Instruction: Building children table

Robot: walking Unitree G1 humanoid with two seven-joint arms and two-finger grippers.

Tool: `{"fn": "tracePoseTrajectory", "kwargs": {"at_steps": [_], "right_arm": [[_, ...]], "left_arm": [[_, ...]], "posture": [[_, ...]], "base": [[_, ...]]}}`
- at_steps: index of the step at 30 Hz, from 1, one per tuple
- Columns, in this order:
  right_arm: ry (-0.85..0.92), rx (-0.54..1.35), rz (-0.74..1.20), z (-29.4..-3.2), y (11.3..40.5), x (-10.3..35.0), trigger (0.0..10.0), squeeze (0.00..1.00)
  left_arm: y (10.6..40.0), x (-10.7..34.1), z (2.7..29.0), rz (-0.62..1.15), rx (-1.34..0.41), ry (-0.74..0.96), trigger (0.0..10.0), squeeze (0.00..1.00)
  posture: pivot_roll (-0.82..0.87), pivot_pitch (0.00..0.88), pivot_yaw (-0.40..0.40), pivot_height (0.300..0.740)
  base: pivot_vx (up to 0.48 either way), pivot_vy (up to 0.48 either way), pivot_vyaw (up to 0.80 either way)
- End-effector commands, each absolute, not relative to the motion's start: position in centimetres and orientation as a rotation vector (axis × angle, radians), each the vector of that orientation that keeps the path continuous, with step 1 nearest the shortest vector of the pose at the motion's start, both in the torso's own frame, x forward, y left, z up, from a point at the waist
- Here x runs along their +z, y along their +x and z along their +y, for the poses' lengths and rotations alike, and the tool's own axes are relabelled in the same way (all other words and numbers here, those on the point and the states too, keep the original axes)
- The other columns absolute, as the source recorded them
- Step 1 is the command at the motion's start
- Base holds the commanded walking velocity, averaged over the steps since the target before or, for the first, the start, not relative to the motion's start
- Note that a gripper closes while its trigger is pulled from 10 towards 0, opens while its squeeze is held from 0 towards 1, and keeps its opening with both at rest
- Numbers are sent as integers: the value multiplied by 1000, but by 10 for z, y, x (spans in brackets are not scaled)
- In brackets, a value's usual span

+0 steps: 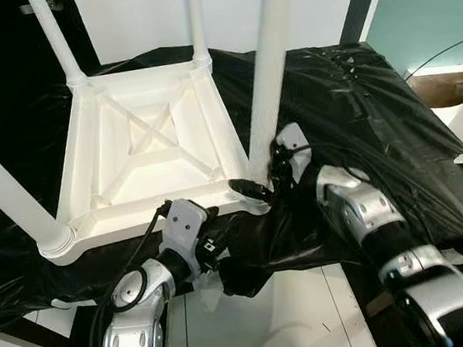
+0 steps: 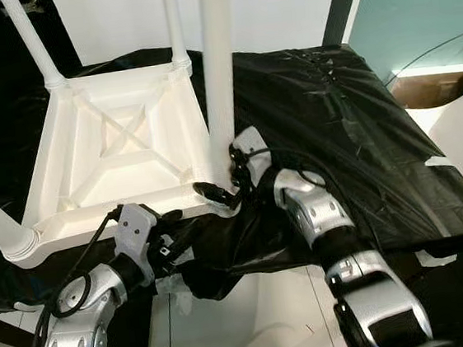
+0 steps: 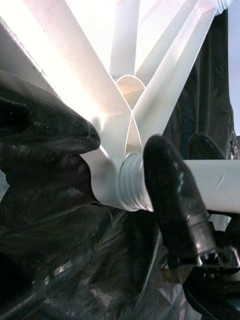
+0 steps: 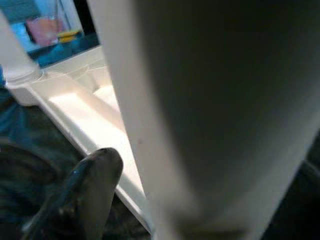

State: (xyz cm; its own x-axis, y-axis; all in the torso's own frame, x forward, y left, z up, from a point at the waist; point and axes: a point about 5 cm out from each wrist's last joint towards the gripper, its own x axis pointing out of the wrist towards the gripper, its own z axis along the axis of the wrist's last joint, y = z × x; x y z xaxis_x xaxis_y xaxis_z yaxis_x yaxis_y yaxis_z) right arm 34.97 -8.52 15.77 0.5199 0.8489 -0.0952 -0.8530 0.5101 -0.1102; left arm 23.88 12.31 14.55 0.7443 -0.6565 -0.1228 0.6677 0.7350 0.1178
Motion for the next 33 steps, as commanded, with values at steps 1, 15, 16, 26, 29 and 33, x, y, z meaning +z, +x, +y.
{"fn": "tracePoseTrajectory", "kwargs": {"at_steps": [1,15,16,26,29,33], "right_arm": [[-182,1062,70,-83,349,150,3725,0],[-253,975,169,-94,353,131,0,0],[-232,957,170,-91,353,130,0,0],[-66,700,224,-71,345,121,0,0],[21,524,226,-61,337,115,0,0],[50,474,222,-58,334,114,0,0]], "left_arm": [[243,145,129,73,-589,162,10000,0],[240,145,130,75,-574,155,10000,0],[240,145,130,75,-576,154,10000,0],[237,143,127,83,-586,145,10000,0],[237,142,126,87,-590,141,10000,0],[237,142,126,88,-591,140,10000,0]], "posture": [[142,0,-67,740],[139,6,-74,740],[137,9,-73,740],[130,21,-69,740],[131,22,-71,740],[131,22,-71,740]], "base": [[0,0,0],[0,0,0],[0,0,0],[0,0,0],[0,0,0],[0,0,0]]}}
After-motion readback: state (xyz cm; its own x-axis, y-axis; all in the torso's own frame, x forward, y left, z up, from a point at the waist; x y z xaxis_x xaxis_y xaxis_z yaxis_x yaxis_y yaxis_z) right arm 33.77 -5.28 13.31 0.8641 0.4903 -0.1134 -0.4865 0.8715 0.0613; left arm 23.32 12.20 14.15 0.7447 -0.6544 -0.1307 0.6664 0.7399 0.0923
